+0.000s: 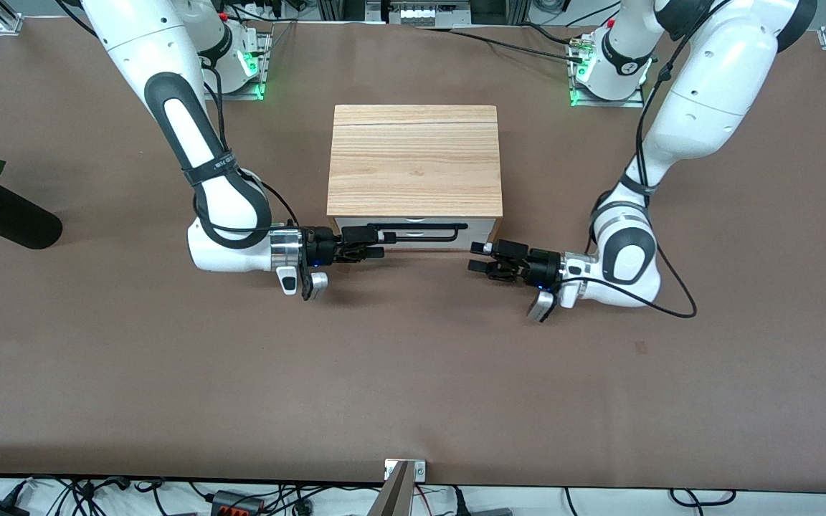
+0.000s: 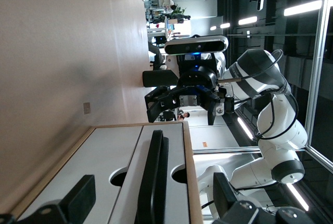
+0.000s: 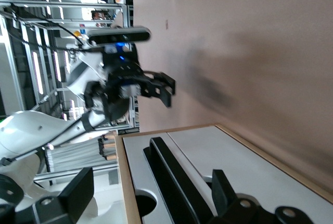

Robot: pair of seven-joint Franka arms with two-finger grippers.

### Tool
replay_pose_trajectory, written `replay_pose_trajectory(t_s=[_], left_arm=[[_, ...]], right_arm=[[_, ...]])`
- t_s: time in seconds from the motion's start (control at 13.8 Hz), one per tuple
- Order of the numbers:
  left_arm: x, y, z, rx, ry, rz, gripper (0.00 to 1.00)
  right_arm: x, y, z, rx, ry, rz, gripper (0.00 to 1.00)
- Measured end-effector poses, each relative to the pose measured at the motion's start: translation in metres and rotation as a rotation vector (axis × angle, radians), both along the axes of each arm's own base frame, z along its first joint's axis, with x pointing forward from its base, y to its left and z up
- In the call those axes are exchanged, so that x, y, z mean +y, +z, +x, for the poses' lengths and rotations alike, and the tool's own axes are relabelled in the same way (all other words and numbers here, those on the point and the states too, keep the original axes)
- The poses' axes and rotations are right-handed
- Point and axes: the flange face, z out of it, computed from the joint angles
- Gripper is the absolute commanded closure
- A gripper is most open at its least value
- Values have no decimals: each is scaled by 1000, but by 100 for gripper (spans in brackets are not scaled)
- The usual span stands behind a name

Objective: Pull top drawer with both arms simultaneously
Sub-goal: 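Reach the left gripper and the right gripper toward the drawer handle, then close the left gripper and the right gripper on the black handle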

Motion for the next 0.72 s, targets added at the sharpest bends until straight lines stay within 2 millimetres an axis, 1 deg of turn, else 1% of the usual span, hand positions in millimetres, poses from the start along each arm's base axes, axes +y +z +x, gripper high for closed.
replay_pose_trajectory(t_s=[0.07,0.14,0.36,0.43,0.51,0.58,0.72], left_arm=[[-4,-6,-6,-1,-1,-6,4],[-7,-8,-9,2,-3,-9,6],[-14,-11,-17,17,-14,-19,20],[-17,-11,-19,21,-17,-23,27],[-18,-12,-21,25,-17,-27,33],[-20,-13,-23,33,-13,-32,34],[-21,-15,-26,42,-10,-38,44]], right_arm=[[-1,-5,-3,3,-16,17,6],[-2,-12,-8,8,-30,32,11],[-1,-27,-23,39,-29,88,36],[-1,-29,-26,44,-24,99,44],[-3,-32,-27,43,-23,98,49],[-4,-36,-28,40,-21,98,54],[-5,-42,-30,31,-10,108,63]])
